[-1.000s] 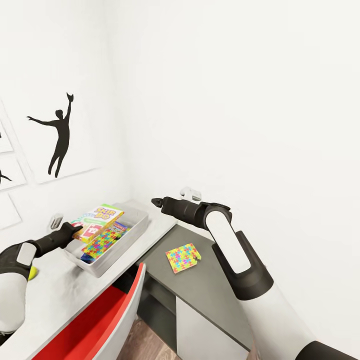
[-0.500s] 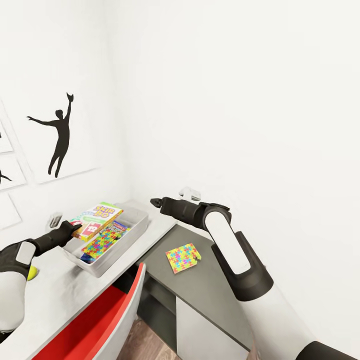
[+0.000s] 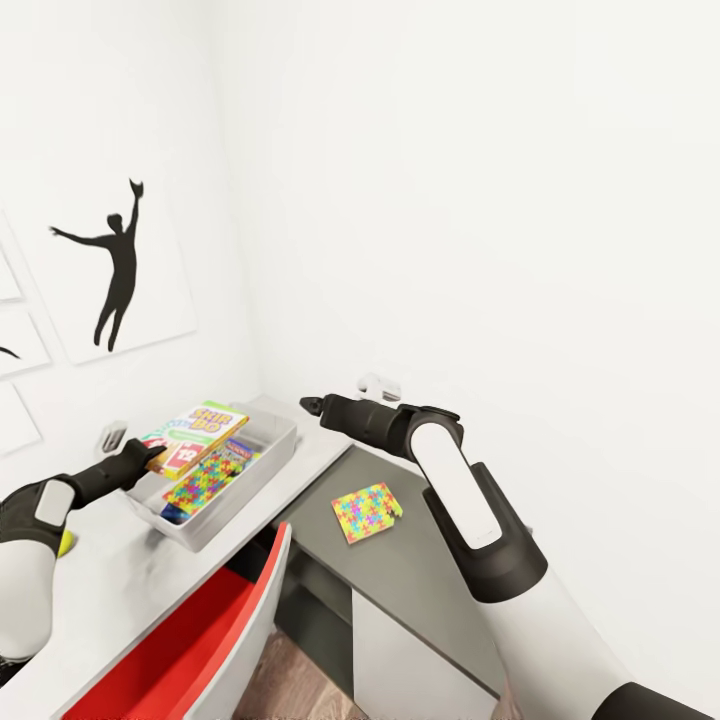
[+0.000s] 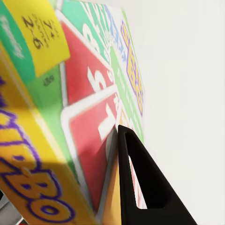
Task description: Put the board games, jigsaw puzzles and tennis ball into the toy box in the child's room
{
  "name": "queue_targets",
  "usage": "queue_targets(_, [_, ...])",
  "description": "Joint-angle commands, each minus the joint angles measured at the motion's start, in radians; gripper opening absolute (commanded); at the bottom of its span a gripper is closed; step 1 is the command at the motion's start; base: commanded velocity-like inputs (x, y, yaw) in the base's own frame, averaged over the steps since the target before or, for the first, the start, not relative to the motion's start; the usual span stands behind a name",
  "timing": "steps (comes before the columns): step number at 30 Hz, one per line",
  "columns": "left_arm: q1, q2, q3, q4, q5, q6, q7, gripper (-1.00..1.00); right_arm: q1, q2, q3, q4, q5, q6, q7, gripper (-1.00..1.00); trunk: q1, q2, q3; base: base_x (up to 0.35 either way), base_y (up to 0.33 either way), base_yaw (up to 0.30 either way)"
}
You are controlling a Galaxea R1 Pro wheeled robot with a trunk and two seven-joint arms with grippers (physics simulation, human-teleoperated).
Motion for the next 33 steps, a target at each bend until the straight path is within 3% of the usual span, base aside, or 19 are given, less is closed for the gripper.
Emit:
queue_targets(1, [-0.003, -0.001, 0.004, -0.001, 0.000, 0.006, -0.001, -1.00, -0.001, 0.000, -0.001, -0.001, -0.009, 0.001, -0.010, 1.00, 0.001, -0.003, -0.004, 0.000, 0.000, 0.000])
queue_targets(6, [-0.019, -0.004, -0.001, -0.002, 0.000, 0.006, -0.005, -1.00, -0.001, 0.000, -0.004, -0.001, -0.010, 0.001, -0.010, 1.00, 0.001, -0.003, -0.012, 0.000, 0.000, 0.000])
queue_targets(13, [-0.080, -0.003, -0.069, 0.001, -0.001, 0.006, -0.007, -1.00, -0.002, 0.000, -0.005, -0.001, -0.012, 0.008, -0.010, 1.00, 0.001, -0.003, -0.024, 0.000, 0.000, 0.000])
queue_targets(21, [-0.135, -0.005, -0.093, 0.008, -0.004, 0.009, -0.006, -1.00, -0.004, 0.000, -0.004, -0.001, -0.014, 0.011, -0.009, 1.00, 0.001, -0.003, -0.037, 0.000, 0.000, 0.000])
queue_targets(26, [-0.143, -0.006, -0.134, 0.010, -0.004, 0.006, -0.003, -1.00, -0.004, 0.000, -0.004, -0.001, -0.014, 0.012, -0.009, 1.00, 0.001, -0.003, -0.045, 0.000, 0.000, 0.000])
queue_targets(33, [-0.144, -0.008, -0.143, 0.010, -0.004, 0.005, -0.001, -1.00, -0.010, 0.000, -0.004, -0.001, -0.014, 0.012, -0.009, 1.00, 0.001, -0.003, -0.057, 0.000, 0.000, 0.000])
